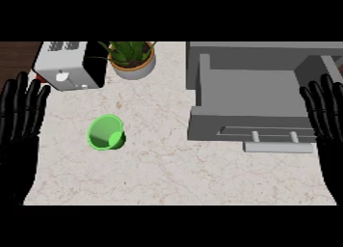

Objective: Pick up the cup, place it into the drawer and close the drawer

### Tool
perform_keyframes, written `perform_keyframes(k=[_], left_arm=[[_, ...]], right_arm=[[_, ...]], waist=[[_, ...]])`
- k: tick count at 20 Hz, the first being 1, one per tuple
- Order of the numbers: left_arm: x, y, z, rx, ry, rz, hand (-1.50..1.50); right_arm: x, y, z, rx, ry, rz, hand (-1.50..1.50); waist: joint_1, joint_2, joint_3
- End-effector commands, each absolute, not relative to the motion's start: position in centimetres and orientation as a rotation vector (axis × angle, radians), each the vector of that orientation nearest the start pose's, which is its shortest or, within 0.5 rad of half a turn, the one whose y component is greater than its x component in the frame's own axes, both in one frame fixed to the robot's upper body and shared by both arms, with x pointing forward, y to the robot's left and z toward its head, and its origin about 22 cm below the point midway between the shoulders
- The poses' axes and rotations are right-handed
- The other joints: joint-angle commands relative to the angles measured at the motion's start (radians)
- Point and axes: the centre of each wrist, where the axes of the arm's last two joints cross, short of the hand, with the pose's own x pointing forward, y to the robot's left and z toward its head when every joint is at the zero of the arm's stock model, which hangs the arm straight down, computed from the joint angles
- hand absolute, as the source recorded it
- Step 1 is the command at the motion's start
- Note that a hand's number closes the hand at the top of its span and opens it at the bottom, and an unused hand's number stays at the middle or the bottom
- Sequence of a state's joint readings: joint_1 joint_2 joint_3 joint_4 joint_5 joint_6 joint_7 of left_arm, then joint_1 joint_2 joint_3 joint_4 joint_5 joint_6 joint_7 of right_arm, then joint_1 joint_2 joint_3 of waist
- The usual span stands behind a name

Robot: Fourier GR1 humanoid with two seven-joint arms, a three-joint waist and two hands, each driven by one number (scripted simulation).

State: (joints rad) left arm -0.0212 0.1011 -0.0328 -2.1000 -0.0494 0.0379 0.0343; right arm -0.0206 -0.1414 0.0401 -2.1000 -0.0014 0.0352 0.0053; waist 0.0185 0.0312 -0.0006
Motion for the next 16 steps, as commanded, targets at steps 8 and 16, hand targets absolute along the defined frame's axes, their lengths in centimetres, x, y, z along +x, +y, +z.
perform_keyframes(k=[8,16], left_arm=[[23.6,25.8,9.0,-0.557,-1.839,-0.232,-1.50],[28.7,31.2,6.5,-0.566,-1.764,-0.254,-1.50]], right_arm=[[21.2,-22.9,11.7,0.079,-1.957,0.247,-1.50],[24.1,-24.6,10.6,0.090,-1.957,0.241,-1.50]], waist=[[-0.033,-0.021,-0.003],[-0.023,-0.029,0.000]])
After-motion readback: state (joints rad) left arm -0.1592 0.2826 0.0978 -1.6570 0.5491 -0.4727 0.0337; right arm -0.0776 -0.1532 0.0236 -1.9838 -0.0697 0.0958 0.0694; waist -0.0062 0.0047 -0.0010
